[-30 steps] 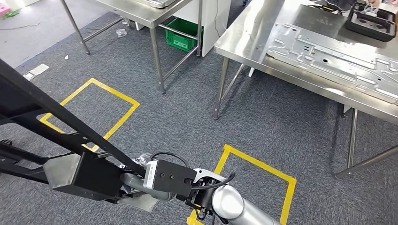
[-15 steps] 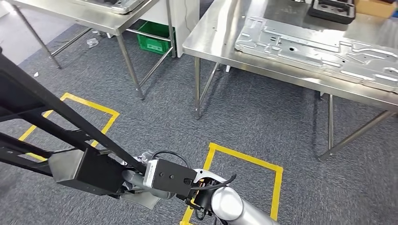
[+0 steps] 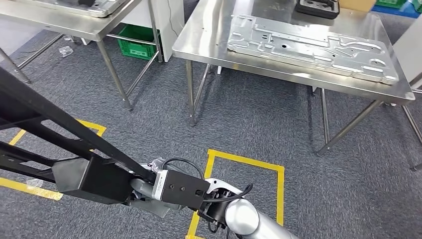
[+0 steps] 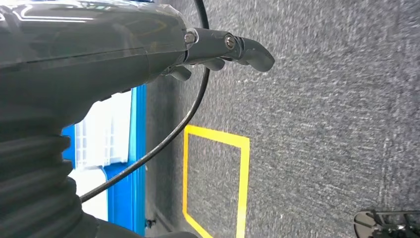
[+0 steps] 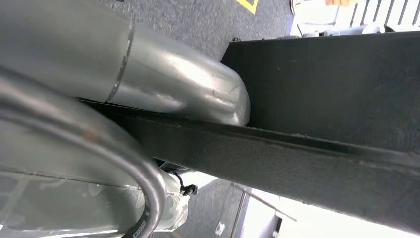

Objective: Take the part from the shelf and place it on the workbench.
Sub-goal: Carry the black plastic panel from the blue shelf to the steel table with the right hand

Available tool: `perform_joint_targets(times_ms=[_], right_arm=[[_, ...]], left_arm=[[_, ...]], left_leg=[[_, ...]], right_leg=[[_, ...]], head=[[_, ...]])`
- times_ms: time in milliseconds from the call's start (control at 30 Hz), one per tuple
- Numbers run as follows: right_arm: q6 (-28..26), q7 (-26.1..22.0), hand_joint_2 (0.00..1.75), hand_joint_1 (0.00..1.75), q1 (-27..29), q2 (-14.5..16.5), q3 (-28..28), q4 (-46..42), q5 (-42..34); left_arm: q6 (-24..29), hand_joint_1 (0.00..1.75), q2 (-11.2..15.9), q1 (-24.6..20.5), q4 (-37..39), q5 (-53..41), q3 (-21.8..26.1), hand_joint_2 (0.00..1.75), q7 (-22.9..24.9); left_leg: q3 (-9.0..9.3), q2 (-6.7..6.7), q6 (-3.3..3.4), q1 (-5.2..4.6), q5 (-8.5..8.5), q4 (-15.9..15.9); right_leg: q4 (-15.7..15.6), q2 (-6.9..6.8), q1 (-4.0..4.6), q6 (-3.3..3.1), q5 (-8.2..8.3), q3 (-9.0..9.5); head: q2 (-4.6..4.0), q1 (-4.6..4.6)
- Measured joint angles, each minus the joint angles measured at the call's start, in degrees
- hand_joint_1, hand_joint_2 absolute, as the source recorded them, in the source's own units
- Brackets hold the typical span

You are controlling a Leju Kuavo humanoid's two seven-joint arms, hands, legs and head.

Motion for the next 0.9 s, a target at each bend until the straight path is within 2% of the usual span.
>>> perform_joint_targets(times_ms=[67,100,133,167,233,267,300,367,400,433,467,500,567,600,633,700,767,833,867,900], right_arm=[[0.0,0.2,0.00,1.75,-0.5,0.0,0.1,-0.2,0.3],[-0.1,0.3,0.00,1.75,-0.8,0.1,0.2,-0.4,0.6],[-0.2,0.3,0.00,1.75,-0.9,0.1,0.2,-0.5,0.8],[-0.2,0.4,0.00,1.75,-1.0,0.1,0.3,-0.6,0.9],[-0.4,0.5,0.00,1.75,-1.1,0.2,0.3,-0.8,0.9],[-0.4,0.5,0.00,1.75,-1.2,0.2,0.3,-0.9,0.9],[-0.4,0.5,0.00,1.75,-1.3,0.3,0.4,-1.0,0.9],[-0.4,0.6,0.00,1.75,-1.4,0.4,0.5,-1.0,0.9],[-0.4,0.6,0.00,1.75,-1.4,0.5,0.5,-1.0,0.9],[-0.4,0.6,0.00,1.75,-1.4,0.5,0.6,-1.0,0.9],[-0.4,0.6,0.00,1.75,-1.4,0.5,0.6,-1.0,0.9],[-0.4,0.6,0.00,1.75,-1.4,0.5,0.6,-1.0,0.9],[-0.4,0.6,0.00,1.75,-1.5,0.5,0.6,-1.1,0.9],[-0.4,0.6,0.00,1.75,-1.5,0.5,0.6,-1.1,0.9],[-0.4,0.6,0.00,1.75,-1.6,0.6,0.6,-1.1,0.9],[-0.4,0.7,0.00,1.75,-1.6,0.6,0.7,-1.2,0.9],[-0.4,0.7,0.00,1.75,-1.7,0.5,0.8,-1.2,0.9],[-0.4,0.7,0.00,1.75,-1.7,0.5,1.0,-1.2,0.9],[-0.4,0.7,0.00,1.75,-1.7,0.5,1.1,-1.2,0.9],[-0.4,0.7,0.00,1.75,-1.7,0.5,1.2,-1.2,0.9]], left_arm=[[0.0,0.00,0.0,-0.1,0.0,-0.1,0.0,1.75,0.0],[0.0,0.00,0.0,-0.1,0.0,-0.1,0.0,1.75,0.0],[-0.1,0.00,0.0,-0.1,0.0,-0.1,0.0,1.75,-0.1],[-0.1,0.00,0.0,-0.1,0.0,-0.1,0.0,1.75,-0.1],[-0.1,0.00,0.0,-0.3,0.0,-0.1,0.0,1.75,0.0],[-0.1,0.00,0.0,-0.4,0.0,-0.1,0.0,1.75,0.0],[-0.1,0.00,0.0,-0.4,0.0,-0.1,0.0,1.75,0.0],[-0.1,0.00,0.0,-0.4,0.0,-0.1,0.0,1.75,-0.1],[-0.1,0.00,0.0,-0.3,0.0,-0.1,0.0,1.75,-0.1],[-0.1,0.00,0.0,-0.3,0.0,-0.1,0.0,1.75,0.0],[-0.1,0.00,0.0,-0.3,0.0,-0.1,0.0,1.75,0.0],[-0.1,0.00,0.0,-0.3,0.0,-0.1,0.0,1.75,0.0],[-0.1,0.00,0.0,-0.3,0.0,-0.1,0.0,1.75,-0.1],[-0.1,0.00,0.0,-0.3,0.0,-0.1,0.0,1.75,-0.3],[-0.1,0.00,0.0,-0.3,0.0,-0.1,0.0,1.75,-0.5],[-0.1,0.00,-0.1,-0.4,0.0,-0.2,0.0,1.75,-0.7],[-0.1,0.00,-0.2,-0.4,0.0,-0.2,0.0,1.75,0.2],[-0.1,0.00,-0.2,-0.4,0.0,-0.2,0.0,1.75,0.9],[-0.1,0.00,-0.2,-0.4,0.0,-0.2,0.0,1.75,0.9],[-0.1,0.00,-0.2,-0.3,0.0,-0.2,0.0,1.75,0.9]], left_leg=[[0.32,0.85,-0.38,-0.25,-0.33,0.0],[0.39,1.27,-0.63,-0.40,-0.43,0.0],[0.43,1.67,-0.88,-0.55,-0.51,0.0],[0.55,2.15,-1.16,-0.62,-0.59,-0.1],[0.72,1.77,-1.78,-0.41,-1.23,0.4],[0.19,0.93,-2.00,-0.28,-2.24,1.9],[-1.07,-0.23,-2.14,-0.17,-3.80,4.7],[-4.86,-1.69,-2.19,-0.17,-7.14,12.4],[-6.36,-1.92,-2.21,-0.17,-7.84,15.3],[-6.89,-2.00,-2.21,-0.16,-7.34,16.0],[-6.40,-2.13,-2.18,-0.10,-5.81,14.5],[-5.02,-2.52,-2.14,0.00,-3.61,11.1],[-2.01,-4.75,-2.01,0.34,-0.53,4.0],[-1.17,-5.75,-1.94,0.42,0.02,2.0],[-0.89,-6.39,-1.80,0.39,-0.08,1.3],[-0.87,-5.75,-1.30,0.26,0.00,1.1],[-0.74,-4.61,-0.53,0.34,0.14,0.8],[-0.67,-3.30,0.01,0.26,0.11,0.7],[-0.67,-2.59,0.16,0.16,0.05,0.7],[-0.65,-1.87,0.24,0.09,-0.02,0.7]], right_leg=[[-6.9,-1.82,0.44,-0.19,2.53,3.46],[-8.7,-2.38,0.70,-0.30,2.81,4.32],[-9.4,-2.54,0.96,-0.39,2.57,4.55],[-9.6,-2.10,1.04,-0.54,2.55,4.54],[-9.9,-1.17,0.69,-0.91,2.64,4.78],[-10.0,-0.76,0.50,-1.19,2.69,4.95],[-10.1,-0.38,0.33,-1.45,2.71,5.12],[-10.1,0.50,0.39,-1.84,2.64,5.23],[-10.1,1.05,0.42,-1.90,2.61,5.29],[-10.1,1.67,0.44,-1.91,2.59,5.38],[-10.0,2.31,0.43,-1.89,2.56,5.51],[-10.0,2.94,0.40,-1.81,2.50,5.66],[-9.7,4.02,0.45,-1.50,2.31,5.69],[-9.5,4.47,0.44,-1.25,2.27,5.53],[-9.4,4.90,0.44,-0.99,2.29,5.31],[-9.3,5.65,0.28,-0.51,2.37,4.95],[-7.7,4.36,0.32,-0.09,1.25,4.04],[-1.5,1.92,0.32,0.21,-1.99,1.02],[2.6,1.25,0.21,0.30,-3.71,-1.05],[6.0,0.90,0.13,0.37,-4.78,-2.75]], head=[[0.01,-0.01],[0.01,-0.02],[0.01,-0.04],[0.01,-0.04],[0.01,-0.09],[0.01,-0.15],[0.00,-0.21],[0.00,-0.29],[0.00,-0.29],[0.00,-0.29],[0.00,-0.29],[0.00,-0.29],[0.00,-0.31],[0.00,-0.30],[0.00,-0.29],[0.00,-0.27],[0.00,-0.08],[0.01,0.11],[0.01,0.13],[0.01,0.12]])
